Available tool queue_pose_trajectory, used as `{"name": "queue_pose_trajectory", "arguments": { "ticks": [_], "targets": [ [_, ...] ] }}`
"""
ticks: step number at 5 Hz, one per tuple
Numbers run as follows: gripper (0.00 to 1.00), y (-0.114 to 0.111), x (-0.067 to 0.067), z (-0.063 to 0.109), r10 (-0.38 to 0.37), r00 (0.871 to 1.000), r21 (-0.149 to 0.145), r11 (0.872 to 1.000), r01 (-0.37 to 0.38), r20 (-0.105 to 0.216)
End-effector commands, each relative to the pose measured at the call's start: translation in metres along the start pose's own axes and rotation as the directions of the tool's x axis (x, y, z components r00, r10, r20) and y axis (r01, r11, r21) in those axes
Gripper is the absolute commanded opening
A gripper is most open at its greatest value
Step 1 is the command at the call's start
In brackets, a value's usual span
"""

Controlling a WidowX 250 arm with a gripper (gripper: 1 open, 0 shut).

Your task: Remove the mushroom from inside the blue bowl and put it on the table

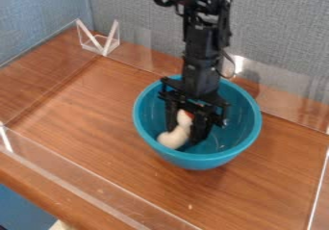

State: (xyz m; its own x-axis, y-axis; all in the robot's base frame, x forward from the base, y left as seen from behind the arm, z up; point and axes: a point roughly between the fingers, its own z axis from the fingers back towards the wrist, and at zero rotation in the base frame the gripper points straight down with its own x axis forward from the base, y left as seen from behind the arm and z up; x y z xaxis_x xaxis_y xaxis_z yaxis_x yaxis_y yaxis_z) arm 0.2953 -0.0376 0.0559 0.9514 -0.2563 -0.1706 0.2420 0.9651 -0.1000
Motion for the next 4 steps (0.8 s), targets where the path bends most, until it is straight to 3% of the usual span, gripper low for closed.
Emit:
{"name": "queue_pose_trajectory", "arguments": {
  "ticks": [1, 2, 4],
  "targets": [
    [0.00, 0.007, -0.010, 0.027, -0.026, 0.997, 0.011, 1.000, 0.025, 0.067],
    [0.00, 0.011, -0.020, 0.032, -0.045, 0.997, 0.012, 0.999, 0.044, 0.068],
    [0.00, -0.007, -0.014, 0.048, -0.117, 0.991, 0.020, 0.993, 0.116, 0.071]
  ]
}}
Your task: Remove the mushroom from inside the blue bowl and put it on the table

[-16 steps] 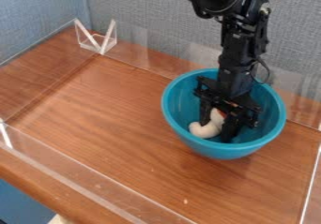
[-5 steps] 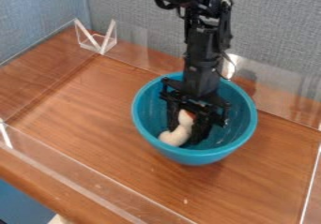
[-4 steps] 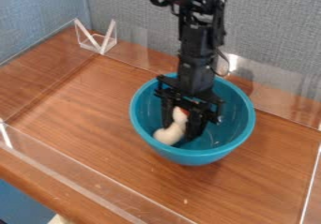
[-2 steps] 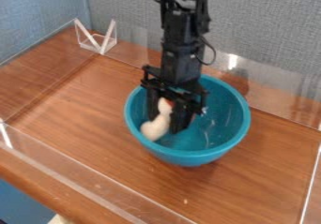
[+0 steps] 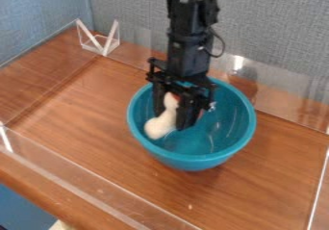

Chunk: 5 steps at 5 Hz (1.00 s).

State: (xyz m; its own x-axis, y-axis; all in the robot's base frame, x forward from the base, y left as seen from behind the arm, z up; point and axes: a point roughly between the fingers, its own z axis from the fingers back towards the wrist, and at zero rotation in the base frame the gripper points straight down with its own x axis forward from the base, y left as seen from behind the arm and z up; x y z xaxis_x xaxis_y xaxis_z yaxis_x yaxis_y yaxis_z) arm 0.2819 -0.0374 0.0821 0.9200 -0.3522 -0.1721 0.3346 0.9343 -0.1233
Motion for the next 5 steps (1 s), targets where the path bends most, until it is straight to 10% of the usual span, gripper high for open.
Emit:
{"name": "queue_pose_trajectory", "arguments": {
  "ticks": [1, 5],
  "targets": [
    [0.00, 0.007, -0.001, 0.030, 0.019, 0.995, 0.021, 1.000, -0.021, 0.093],
    [0.00, 0.082, -0.053, 0.051, 0.183, 0.977, 0.009, 0.983, -0.185, 0.114]
  ]
}}
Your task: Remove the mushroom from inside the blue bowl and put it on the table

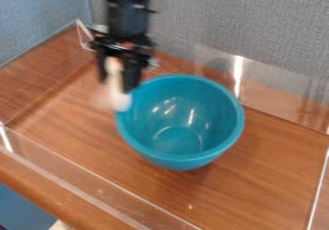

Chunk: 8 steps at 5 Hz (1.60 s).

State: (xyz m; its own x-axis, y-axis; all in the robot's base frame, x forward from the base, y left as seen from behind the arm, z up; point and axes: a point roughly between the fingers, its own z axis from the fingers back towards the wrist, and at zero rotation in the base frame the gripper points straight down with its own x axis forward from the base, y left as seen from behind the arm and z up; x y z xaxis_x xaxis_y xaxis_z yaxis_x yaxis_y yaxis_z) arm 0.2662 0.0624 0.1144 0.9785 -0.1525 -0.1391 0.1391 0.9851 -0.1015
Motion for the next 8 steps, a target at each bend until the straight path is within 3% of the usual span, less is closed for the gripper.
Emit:
{"name": "queue_pose_trajectory", "arguments": {
  "ticks": [1, 2, 4, 7, 8],
  "targets": [
    [0.00, 0.047, -0.003, 0.016, 0.054, 0.997, 0.025, 0.998, -0.056, 0.058],
    [0.00, 0.045, -0.001, 0.002, 0.034, 0.999, 0.025, 0.999, -0.035, 0.042],
    [0.00, 0.031, 0.007, -0.007, 0.005, 1.000, 0.032, 0.999, -0.006, 0.021],
    [0.00, 0.019, 0.022, -0.032, 0.015, 1.000, 0.026, 1.000, -0.016, 0.027],
    [1.00, 0.025, 0.013, -0.029, 0.094, 0.995, 0.012, 0.995, -0.094, 0.038]
  ]
}}
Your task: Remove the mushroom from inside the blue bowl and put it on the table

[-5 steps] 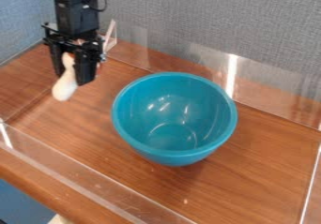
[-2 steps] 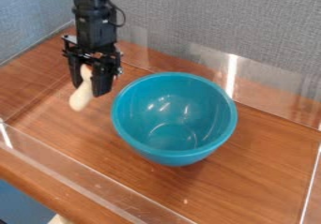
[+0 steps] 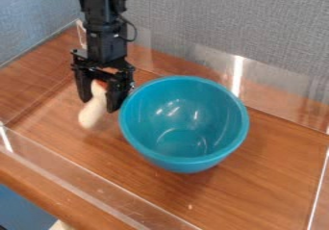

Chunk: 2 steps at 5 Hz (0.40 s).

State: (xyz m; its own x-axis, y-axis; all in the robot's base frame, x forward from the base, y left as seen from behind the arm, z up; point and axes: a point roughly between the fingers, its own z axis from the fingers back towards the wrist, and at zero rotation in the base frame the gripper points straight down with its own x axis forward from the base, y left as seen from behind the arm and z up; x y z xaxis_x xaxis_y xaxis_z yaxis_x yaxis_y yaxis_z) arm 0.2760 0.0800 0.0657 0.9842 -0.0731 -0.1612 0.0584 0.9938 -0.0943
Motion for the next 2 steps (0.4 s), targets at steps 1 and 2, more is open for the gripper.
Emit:
{"name": "queue_pose_trajectory", "arguments": {
  "ticks": [1, 2],
  "targets": [
    [1.00, 0.007, -0.010, 0.025, 0.094, 0.993, -0.002, 0.996, -0.094, 0.071],
    [1.00, 0.020, -0.015, 0.031, 0.091, 0.993, 0.002, 0.996, -0.092, 0.077]
  ]
}}
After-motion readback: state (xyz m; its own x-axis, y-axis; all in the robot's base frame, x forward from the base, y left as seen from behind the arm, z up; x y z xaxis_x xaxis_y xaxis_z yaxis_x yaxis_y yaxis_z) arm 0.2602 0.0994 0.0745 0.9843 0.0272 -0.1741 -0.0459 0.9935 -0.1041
